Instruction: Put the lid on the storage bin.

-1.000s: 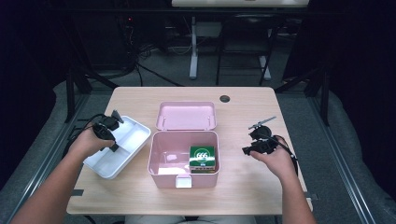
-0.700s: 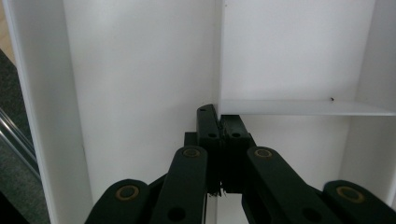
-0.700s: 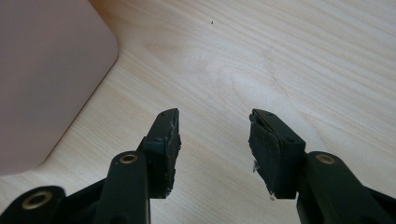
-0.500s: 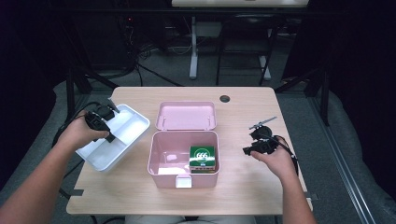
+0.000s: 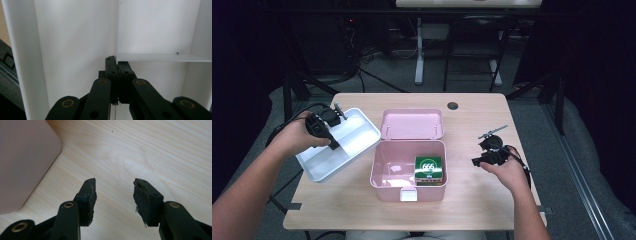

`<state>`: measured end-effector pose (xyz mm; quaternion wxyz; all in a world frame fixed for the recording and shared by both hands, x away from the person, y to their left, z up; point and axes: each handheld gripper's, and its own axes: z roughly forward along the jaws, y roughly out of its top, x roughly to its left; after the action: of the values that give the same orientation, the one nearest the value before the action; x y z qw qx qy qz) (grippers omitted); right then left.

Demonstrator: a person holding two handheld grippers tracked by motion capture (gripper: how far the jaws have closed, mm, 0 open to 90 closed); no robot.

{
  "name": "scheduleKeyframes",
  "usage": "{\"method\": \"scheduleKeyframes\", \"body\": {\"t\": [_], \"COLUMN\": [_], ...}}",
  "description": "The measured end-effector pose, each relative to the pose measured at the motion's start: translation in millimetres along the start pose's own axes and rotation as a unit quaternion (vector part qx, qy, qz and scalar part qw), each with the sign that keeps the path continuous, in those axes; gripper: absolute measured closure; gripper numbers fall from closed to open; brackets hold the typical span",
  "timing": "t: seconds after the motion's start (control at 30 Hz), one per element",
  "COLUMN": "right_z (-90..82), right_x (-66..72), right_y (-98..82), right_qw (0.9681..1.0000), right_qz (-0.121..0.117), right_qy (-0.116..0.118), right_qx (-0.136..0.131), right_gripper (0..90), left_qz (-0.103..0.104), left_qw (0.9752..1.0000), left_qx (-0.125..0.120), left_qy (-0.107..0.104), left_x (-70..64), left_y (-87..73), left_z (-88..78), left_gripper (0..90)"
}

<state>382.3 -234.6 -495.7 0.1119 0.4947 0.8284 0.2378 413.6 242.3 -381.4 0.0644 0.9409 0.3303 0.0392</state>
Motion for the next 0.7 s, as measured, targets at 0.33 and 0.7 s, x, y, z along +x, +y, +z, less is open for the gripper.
{"method": "scheduleKeyframes", "body": {"t": [0.33,0.7], "right_z": [2.0,4.4], "right_x": [-2.0,-6.1], "right_y": [-0.9,-3.3], "right_qw": [1.0000,0.9999], "right_qz": [0.003,0.012], "right_qy": [0.001,0.003], "right_qx": [0.002,0.003], "right_gripper": [52.2,52.2], "left_qz": [0.079,0.175], "left_qw": [0.9968,0.9845], "left_qx": [0.009,0.015], "left_qy": [-0.006,-0.004], "left_x": [-29.3,-66.2], "left_y": [27.6,62.7], "left_z": [4.5,15.4], "left_gripper": [88.9,88.8]}}
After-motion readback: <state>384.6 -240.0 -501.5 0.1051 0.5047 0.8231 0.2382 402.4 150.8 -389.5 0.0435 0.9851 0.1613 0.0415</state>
